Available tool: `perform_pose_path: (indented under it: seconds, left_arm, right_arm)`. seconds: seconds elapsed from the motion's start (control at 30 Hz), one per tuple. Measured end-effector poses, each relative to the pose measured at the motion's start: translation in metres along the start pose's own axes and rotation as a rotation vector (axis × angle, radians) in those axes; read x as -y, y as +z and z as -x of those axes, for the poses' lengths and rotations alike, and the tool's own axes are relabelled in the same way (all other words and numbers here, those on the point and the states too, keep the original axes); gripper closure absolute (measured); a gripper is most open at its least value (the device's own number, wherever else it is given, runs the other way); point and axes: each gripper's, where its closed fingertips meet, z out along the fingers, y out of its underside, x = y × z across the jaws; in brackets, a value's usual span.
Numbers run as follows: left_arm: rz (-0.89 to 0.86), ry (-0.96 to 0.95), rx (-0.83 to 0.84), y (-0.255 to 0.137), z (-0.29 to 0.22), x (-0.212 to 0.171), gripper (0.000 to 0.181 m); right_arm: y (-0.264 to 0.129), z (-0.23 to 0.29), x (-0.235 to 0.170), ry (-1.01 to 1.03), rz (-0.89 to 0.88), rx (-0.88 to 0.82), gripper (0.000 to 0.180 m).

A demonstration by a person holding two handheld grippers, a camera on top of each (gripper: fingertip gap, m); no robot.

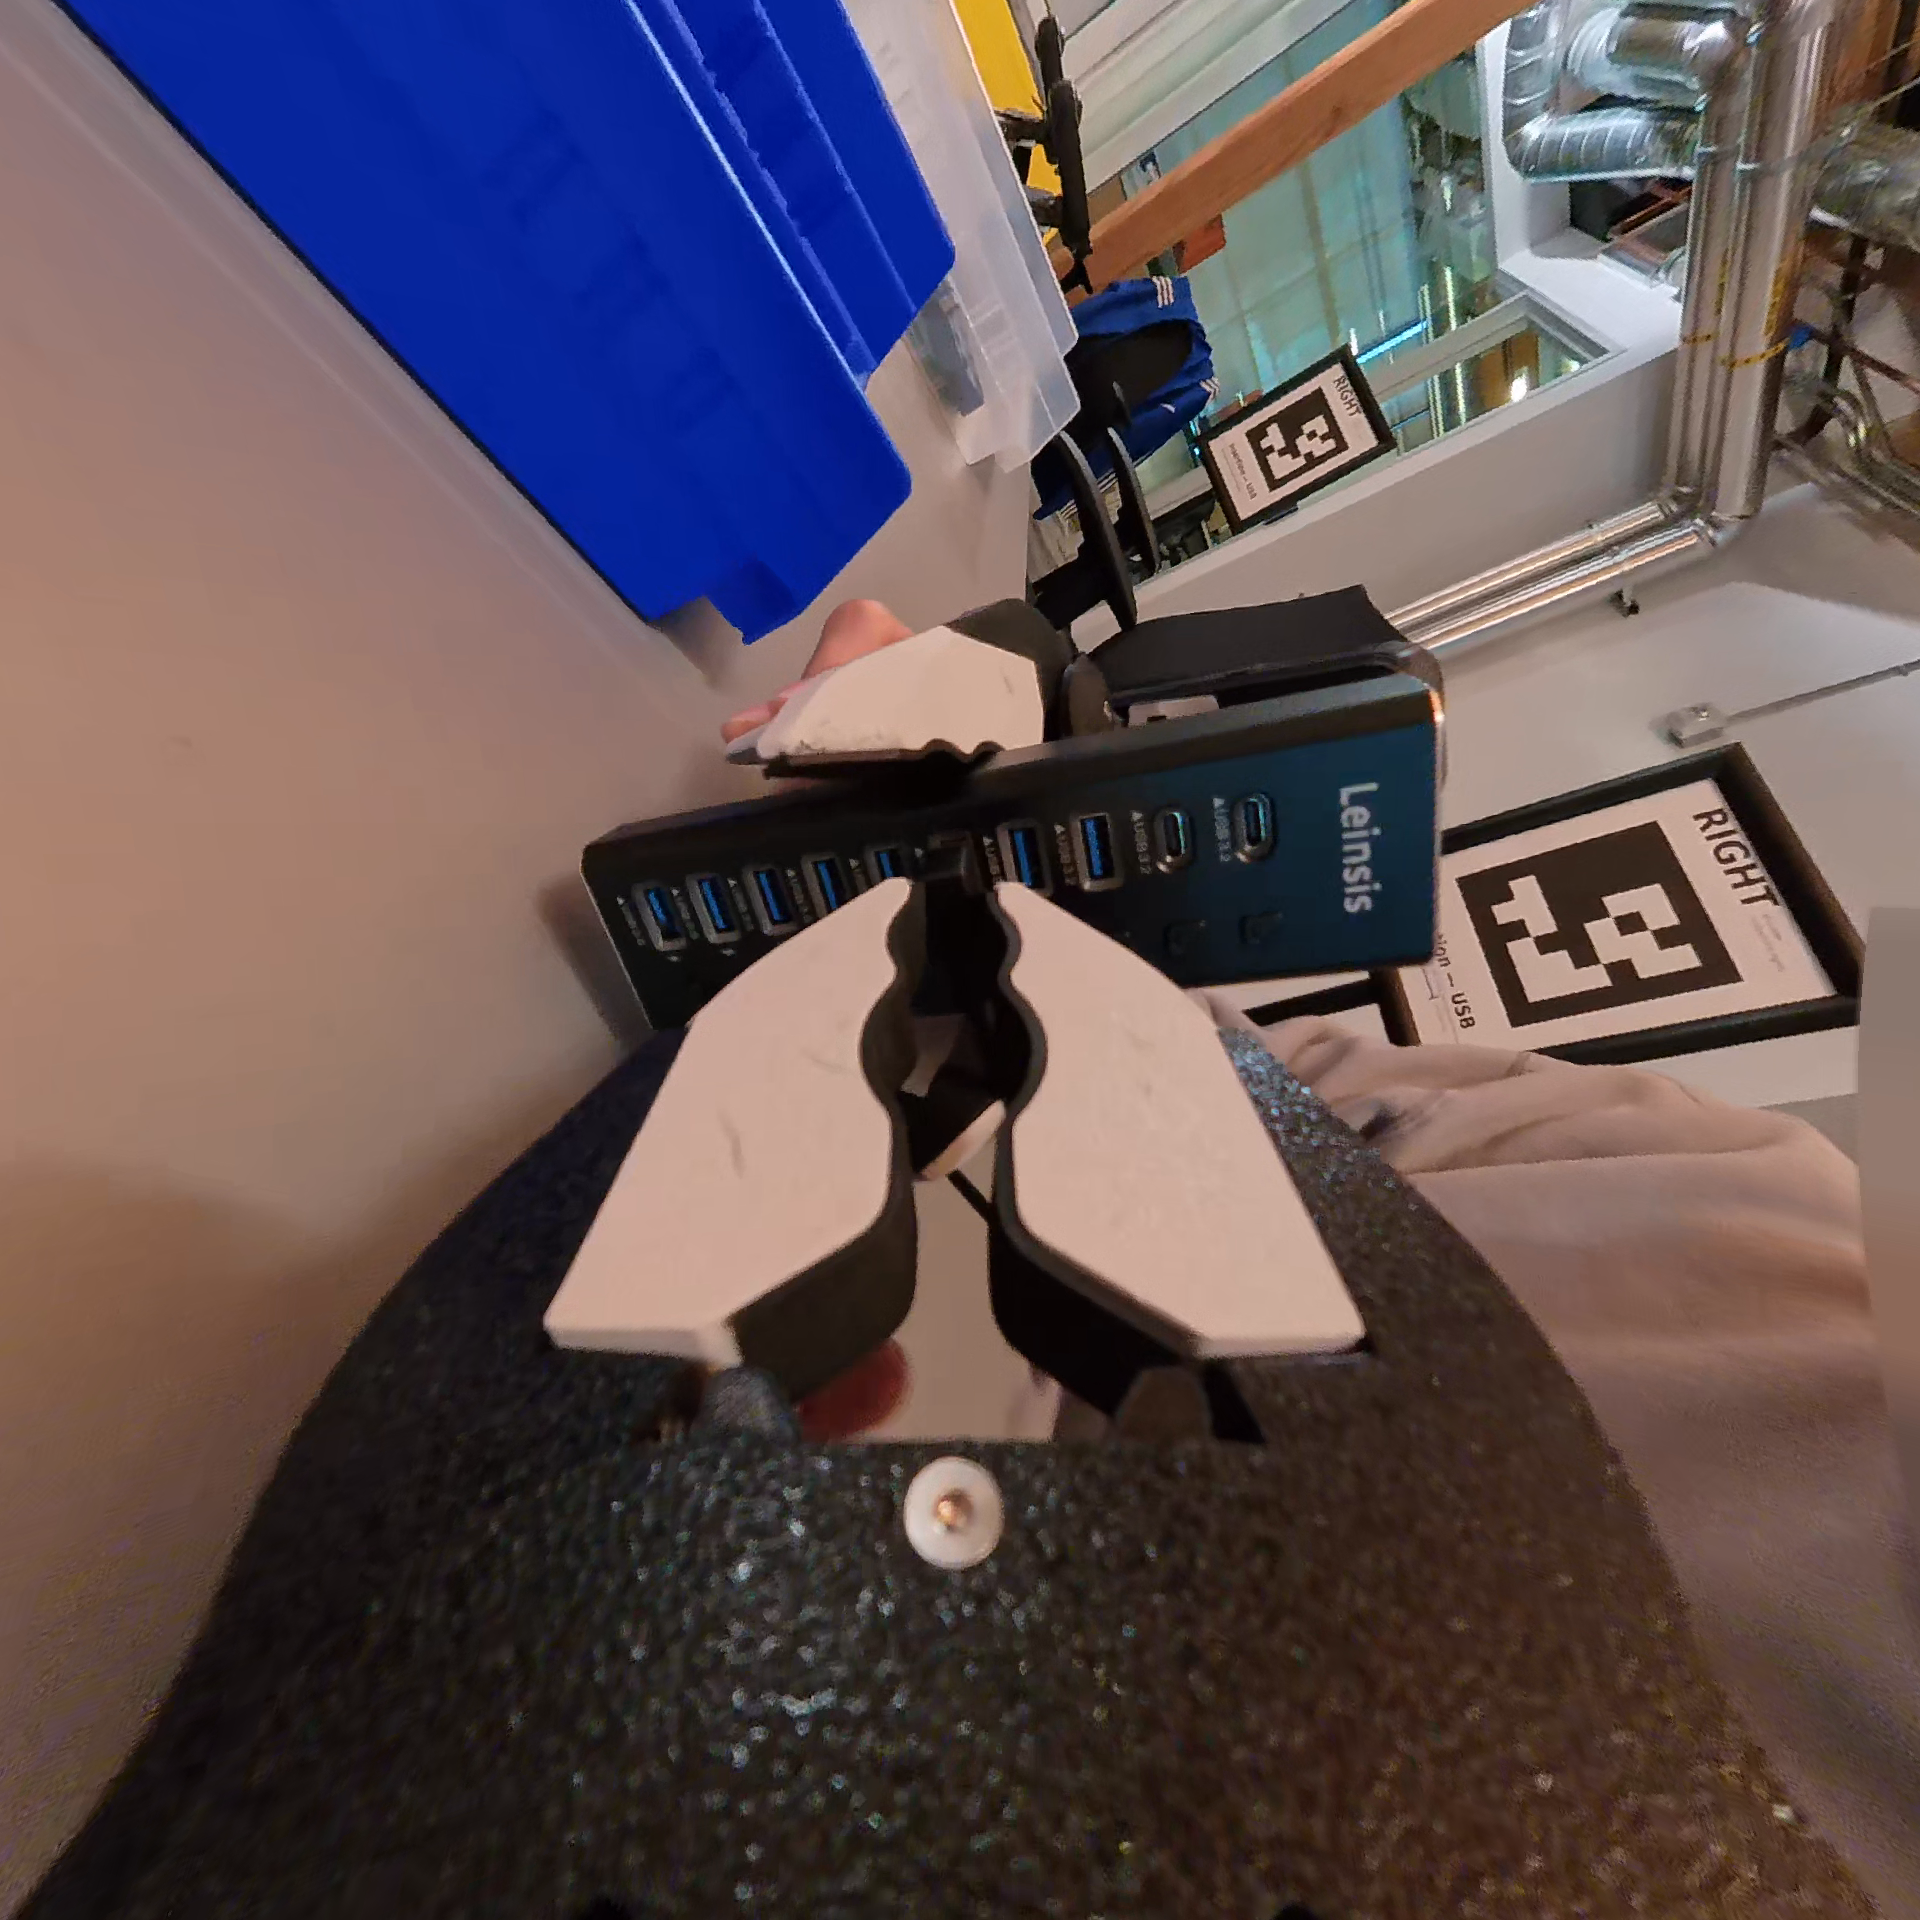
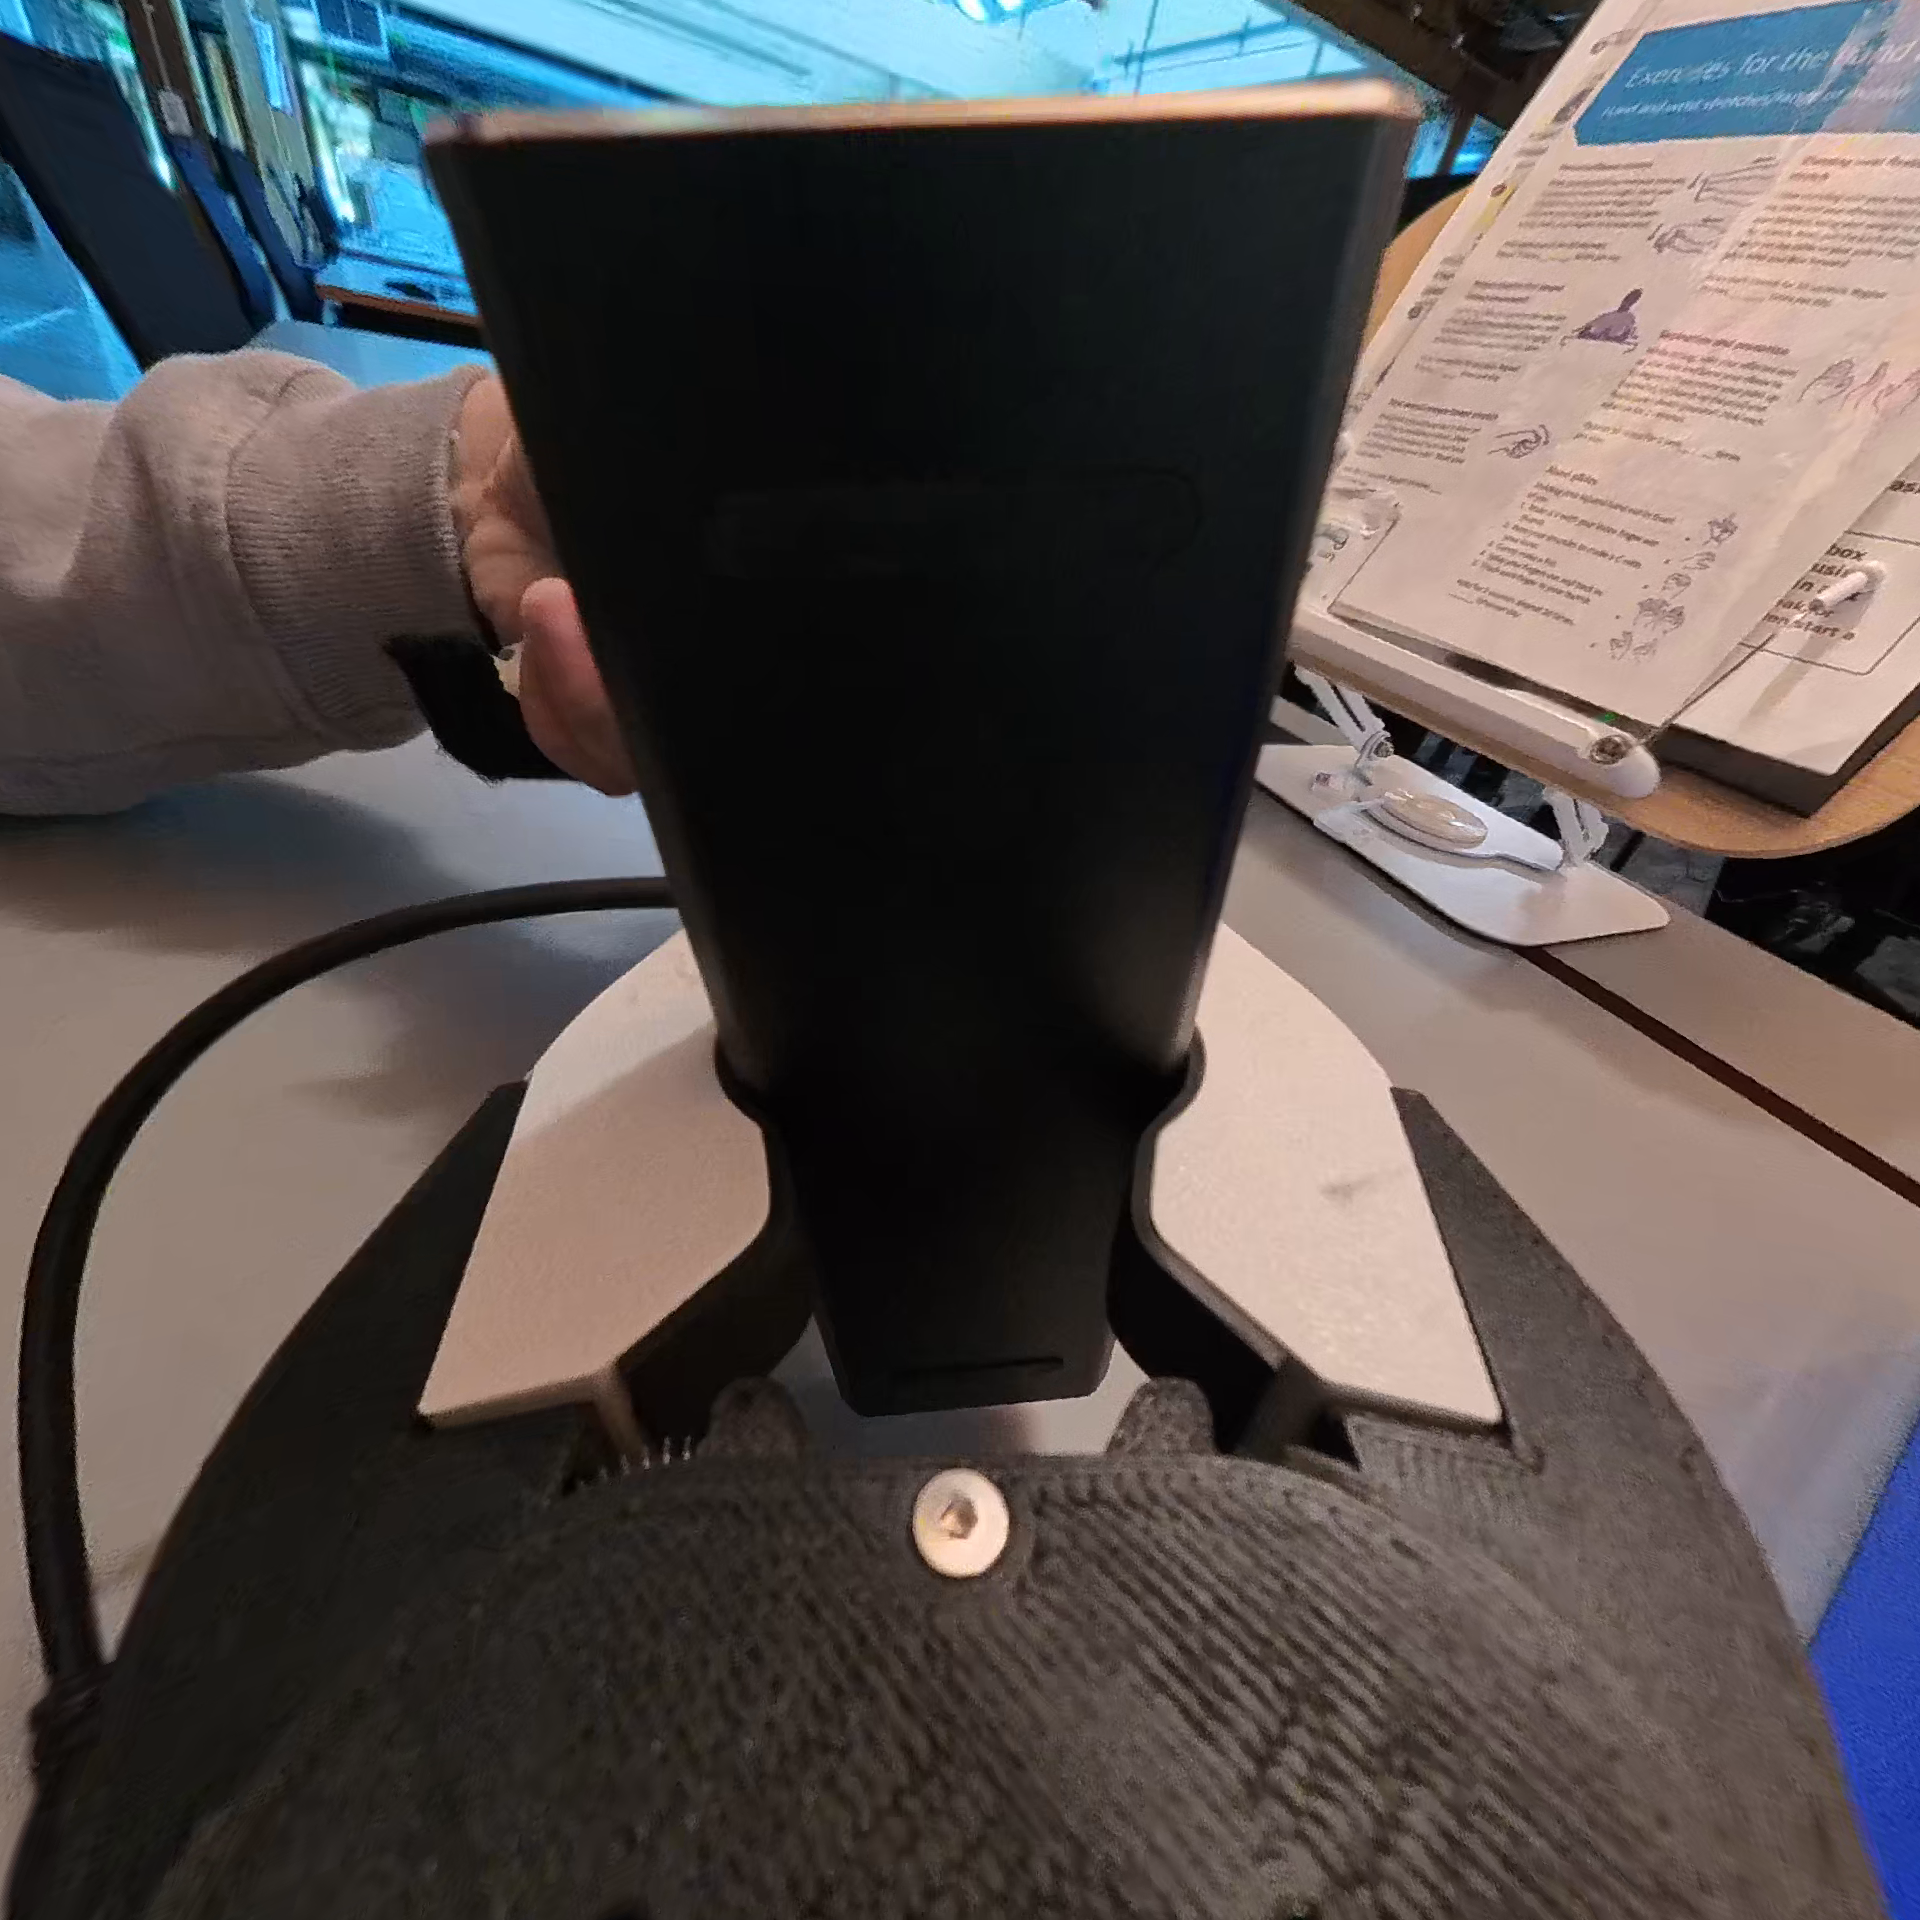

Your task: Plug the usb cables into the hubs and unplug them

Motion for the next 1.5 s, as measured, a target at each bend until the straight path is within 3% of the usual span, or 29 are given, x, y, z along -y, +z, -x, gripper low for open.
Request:
perform_pose_path:
  seconds: [0.23, 0.33, 0.43, 0.87, 1.27, 1.33, 1.4, 1.5]
  left_arm:
    - [-0.025, 0.013, 0.030, -0.003, 0.003, 0.005, 0.169]
    - [-0.045, -0.018, 0.004, -0.006, 0.003, 0.009, 0.155]
    - [-0.024, -0.010, -0.002, -0.006, 0.002, 0.007, 0.171]
    - [0.033, 0.056, 0.059, -0.003, 0.004, -0.005, 0.172]
    - [-0.036, 0.103, 0.124, 0.004, -0.001, 0.003, 0.170]
    - [-0.004, 0.195, 0.117, 0.003, -0.002, 0.004, 0.168]
    - [0.020, 0.409, 0.139, -0.006, -0.003, 0.006, 0.163]
    - [0.021, 0.806, 0.349, -0.027, 0.015, 0.016, 0.164]
  right_arm:
    - [0.002, -0.004, 0.000, 0.007, 0.005, -0.037, 0.107]
    - [0.001, -0.005, 0.001, 0.011, -0.005, -0.043, 0.107]
    - [0.002, -0.004, -0.001, 0.000, 0.011, -0.042, 0.107]
    - [0.004, 0.006, -0.004, -0.058, 0.034, -0.006, 0.107]
    - [-0.002, 0.001, 0.003, 0.041, -0.030, 0.045, 0.107]
    - [-0.003, 0.000, 0.005, 0.083, -0.044, 0.072, 0.107]
    - [-0.008, 0.001, 0.009, 0.101, -0.080, 0.095, 0.107]
    - [-0.011, 0.006, 0.010, 0.124, -0.089, 0.141, 0.107]
